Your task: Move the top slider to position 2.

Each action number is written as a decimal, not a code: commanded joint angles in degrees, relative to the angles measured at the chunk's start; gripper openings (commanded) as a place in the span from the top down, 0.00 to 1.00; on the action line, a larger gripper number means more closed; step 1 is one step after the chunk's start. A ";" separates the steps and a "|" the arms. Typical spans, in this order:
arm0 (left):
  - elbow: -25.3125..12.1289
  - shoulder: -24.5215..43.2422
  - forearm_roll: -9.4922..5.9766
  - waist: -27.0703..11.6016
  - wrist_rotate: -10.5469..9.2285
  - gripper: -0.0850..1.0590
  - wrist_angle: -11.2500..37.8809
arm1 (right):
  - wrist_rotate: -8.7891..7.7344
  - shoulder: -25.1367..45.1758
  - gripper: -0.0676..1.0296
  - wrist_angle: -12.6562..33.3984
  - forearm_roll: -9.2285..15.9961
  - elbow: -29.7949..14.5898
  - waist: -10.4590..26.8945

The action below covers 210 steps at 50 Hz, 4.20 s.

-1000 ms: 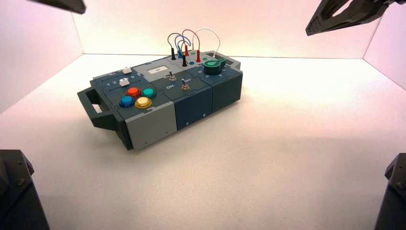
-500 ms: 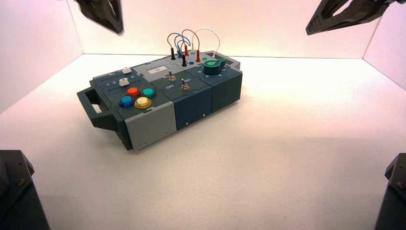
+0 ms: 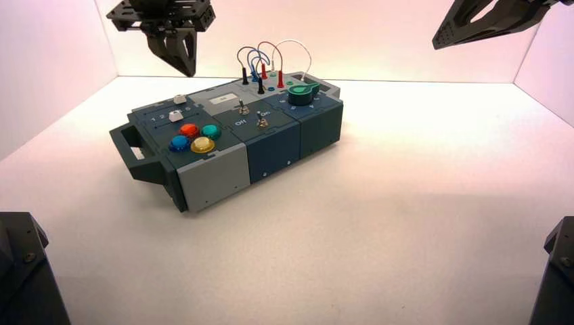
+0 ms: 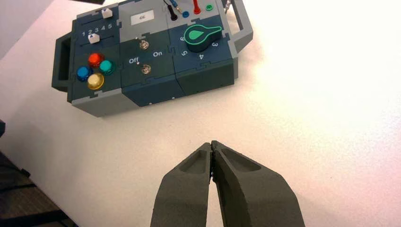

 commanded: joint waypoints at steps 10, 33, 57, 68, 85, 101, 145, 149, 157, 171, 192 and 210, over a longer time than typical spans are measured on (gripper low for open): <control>-2.11 2.02 -0.18 -0.35 -0.70 0.95 -1.32 | 0.26 0.18 0.96 -0.53 0.18 -1.32 0.00; -5.71 7.03 -0.18 0.09 -0.79 0.95 -2.20 | 0.26 -1.14 0.96 -0.53 0.18 -1.23 0.00; -4.66 6.86 0.26 1.76 -0.70 0.95 -0.97 | 0.26 -1.14 0.96 -0.53 0.18 -1.32 0.00; -2.90 6.77 0.70 1.76 -0.70 0.95 -1.05 | 0.26 -1.14 0.96 -0.53 0.18 -1.32 0.00; -2.90 6.59 1.14 2.29 -0.70 0.95 -1.05 | 0.26 -1.23 0.96 -0.53 0.18 -1.32 0.00; -2.46 6.59 1.32 3.87 -0.62 0.95 -0.97 | 0.26 -1.14 0.96 -0.44 0.18 -1.32 0.00; -1.76 5.62 1.58 4.48 -0.62 0.95 -0.09 | 0.26 -1.23 0.96 -0.44 0.18 -1.41 0.00; -1.76 5.19 1.58 4.48 -0.53 0.95 0.18 | 0.26 -1.14 0.96 -0.44 0.18 -1.32 0.00; -1.76 4.48 1.58 4.57 -0.53 0.95 0.70 | 0.26 -1.14 0.96 -0.35 0.18 -1.41 0.09; -1.05 4.22 1.67 4.83 -0.53 0.95 0.79 | 0.26 -1.14 0.96 -0.18 0.26 -1.41 0.00; -1.05 4.22 1.85 5.27 -0.53 0.95 0.70 | 0.26 -1.58 0.96 -0.26 0.26 -1.32 0.00; -2.29 4.66 1.41 2.72 -0.18 0.95 0.70 | 0.26 -1.58 0.96 -0.26 0.26 -1.41 0.00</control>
